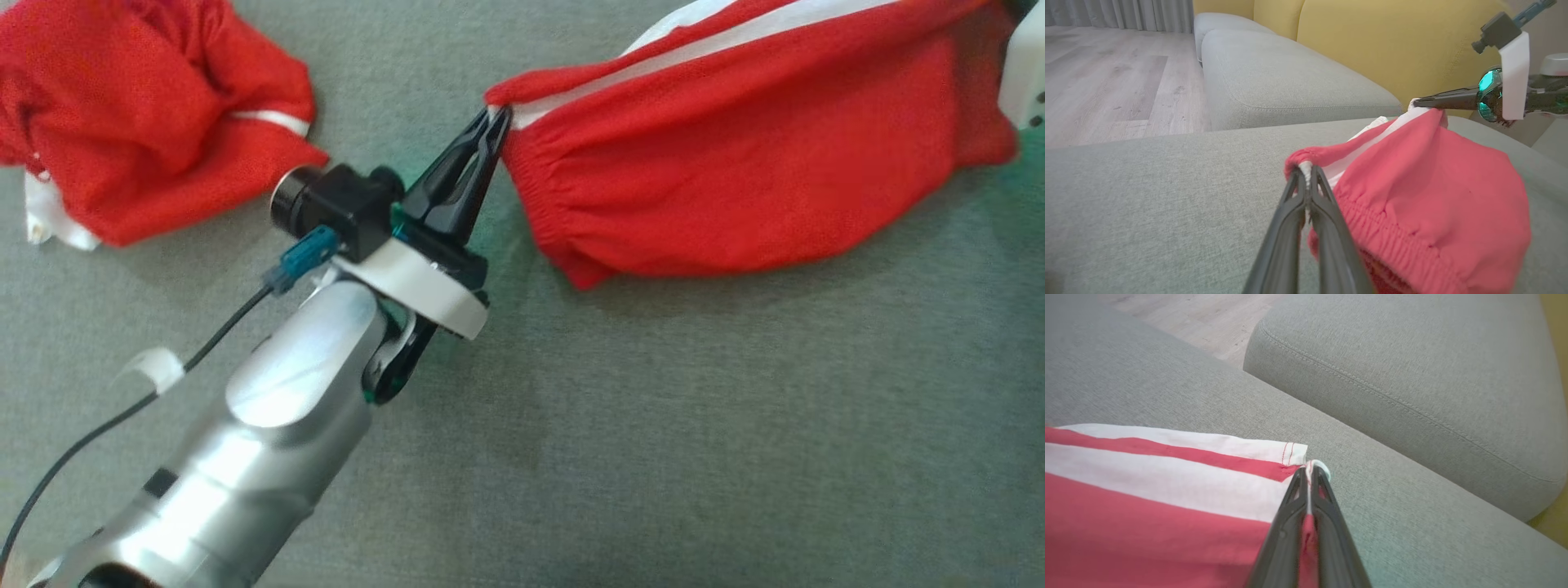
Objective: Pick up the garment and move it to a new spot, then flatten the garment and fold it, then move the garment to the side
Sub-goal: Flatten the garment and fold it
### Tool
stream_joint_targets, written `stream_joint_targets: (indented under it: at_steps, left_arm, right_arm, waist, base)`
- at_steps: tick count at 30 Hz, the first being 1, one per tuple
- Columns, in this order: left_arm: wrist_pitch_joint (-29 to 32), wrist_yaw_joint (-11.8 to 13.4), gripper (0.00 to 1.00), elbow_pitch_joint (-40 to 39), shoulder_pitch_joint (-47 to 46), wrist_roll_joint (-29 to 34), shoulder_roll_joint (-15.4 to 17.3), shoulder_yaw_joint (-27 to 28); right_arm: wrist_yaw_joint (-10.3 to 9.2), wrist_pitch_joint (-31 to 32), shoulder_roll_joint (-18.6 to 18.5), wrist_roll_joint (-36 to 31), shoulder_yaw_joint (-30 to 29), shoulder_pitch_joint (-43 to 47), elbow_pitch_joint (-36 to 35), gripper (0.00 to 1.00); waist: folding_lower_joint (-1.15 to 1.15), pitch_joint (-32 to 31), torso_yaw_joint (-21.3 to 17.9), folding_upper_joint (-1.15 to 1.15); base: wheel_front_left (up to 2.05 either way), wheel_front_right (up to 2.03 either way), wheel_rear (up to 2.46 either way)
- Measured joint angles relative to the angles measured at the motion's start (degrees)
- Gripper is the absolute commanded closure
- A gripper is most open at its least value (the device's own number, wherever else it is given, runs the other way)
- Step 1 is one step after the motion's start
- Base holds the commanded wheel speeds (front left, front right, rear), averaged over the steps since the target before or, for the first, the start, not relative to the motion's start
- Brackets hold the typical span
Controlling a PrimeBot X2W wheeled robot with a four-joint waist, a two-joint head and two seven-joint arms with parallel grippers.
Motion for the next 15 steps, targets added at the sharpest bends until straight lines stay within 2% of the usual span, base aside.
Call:
stream_joint_targets:
  at_steps: [12,13,14,15]
  left_arm:
    - [-0.5,-1.9,1.0,5.2,-3.0,1.4,-3.5,1.0]
    - [-0.5,-1.9,0.57,5.5,-3.1,1.4,-3.7,1.1]
    - [-0.5,-1.9,0.06,5.7,-3.3,1.4,-3.8,1.3]
    - [-0.5,-1.9,0.0,5.8,-3.5,1.8,-4.0,1.5]
  right_arm:
    - [0.0,-6.1,0.9,-0.6,3.3,-4.3,4.9,1.0]
    - [0.0,-6.7,1.0,-0.7,3.4,-4.5,5.5,0.14]
    - [0.0,-7.0,1.2,-0.6,3.5,-4.8,6.2,0.0]
    - [0.0,-7.0,1.4,-0.5,3.8,-4.9,6.9,0.0]
  waist:
    - [-0.01,3.3,2.8,0.0]
    - [-0.01,3.4,2.9,0.0]
    - [-0.01,3.4,2.9,0.0]
    - [0.0,3.4,2.9,0.0]
  base:
    - [0.0,0.0,0.0]
    - [0.0,0.0,0.0]
    - [0.0,0.0,0.0]
    - [0.0,0.0,0.0]
